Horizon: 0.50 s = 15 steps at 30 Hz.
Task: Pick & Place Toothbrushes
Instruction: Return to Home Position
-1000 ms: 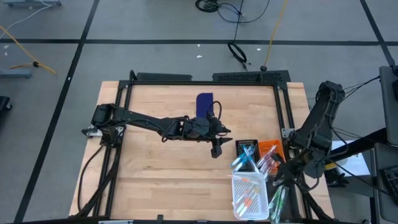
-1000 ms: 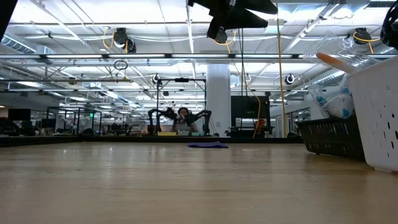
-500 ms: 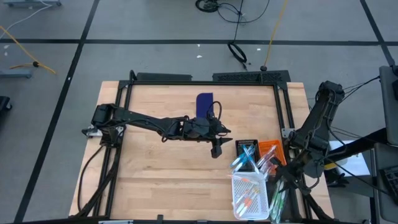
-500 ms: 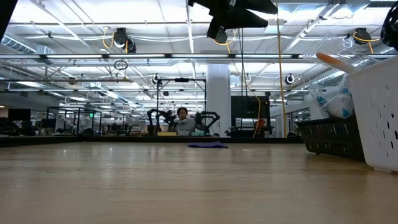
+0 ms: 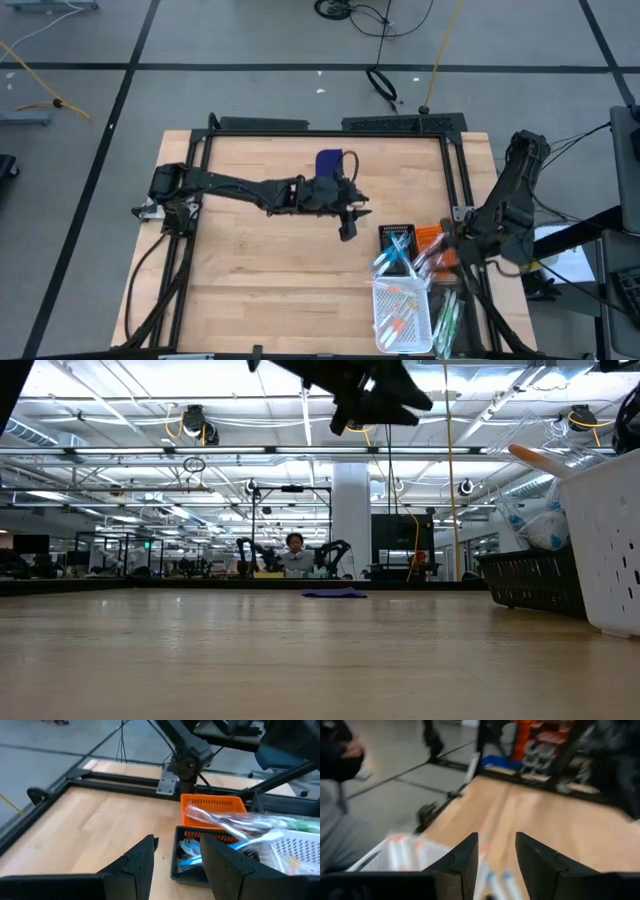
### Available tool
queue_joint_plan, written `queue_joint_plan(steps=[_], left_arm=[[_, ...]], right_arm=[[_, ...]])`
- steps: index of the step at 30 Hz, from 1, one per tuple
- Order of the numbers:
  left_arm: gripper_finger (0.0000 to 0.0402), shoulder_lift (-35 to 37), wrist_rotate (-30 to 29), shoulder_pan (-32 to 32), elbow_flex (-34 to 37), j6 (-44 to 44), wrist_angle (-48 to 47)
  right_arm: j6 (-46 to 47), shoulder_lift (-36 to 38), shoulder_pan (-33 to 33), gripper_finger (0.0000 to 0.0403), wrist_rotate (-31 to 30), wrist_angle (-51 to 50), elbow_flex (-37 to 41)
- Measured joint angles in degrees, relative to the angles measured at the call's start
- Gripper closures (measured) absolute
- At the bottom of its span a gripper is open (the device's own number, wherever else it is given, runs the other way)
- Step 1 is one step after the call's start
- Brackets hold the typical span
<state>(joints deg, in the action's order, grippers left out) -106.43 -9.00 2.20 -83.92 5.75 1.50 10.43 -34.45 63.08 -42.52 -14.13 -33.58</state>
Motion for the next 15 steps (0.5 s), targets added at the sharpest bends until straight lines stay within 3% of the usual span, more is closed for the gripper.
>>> queue_joint_plan(steps=[9,15], left_arm=[[0.024,3.8,1.9,-6.3,1.2,-0.8,-2.7],[0.024,11.6,1.9,-10.0,12.9,0.2,4.7]], right_arm=[[-10.6,8.0,-12.4,0.0294,-1.0,-0.9,0.6],[-14.6,14.1,-24.1,0.0304,0.9,0.4,4.8]])
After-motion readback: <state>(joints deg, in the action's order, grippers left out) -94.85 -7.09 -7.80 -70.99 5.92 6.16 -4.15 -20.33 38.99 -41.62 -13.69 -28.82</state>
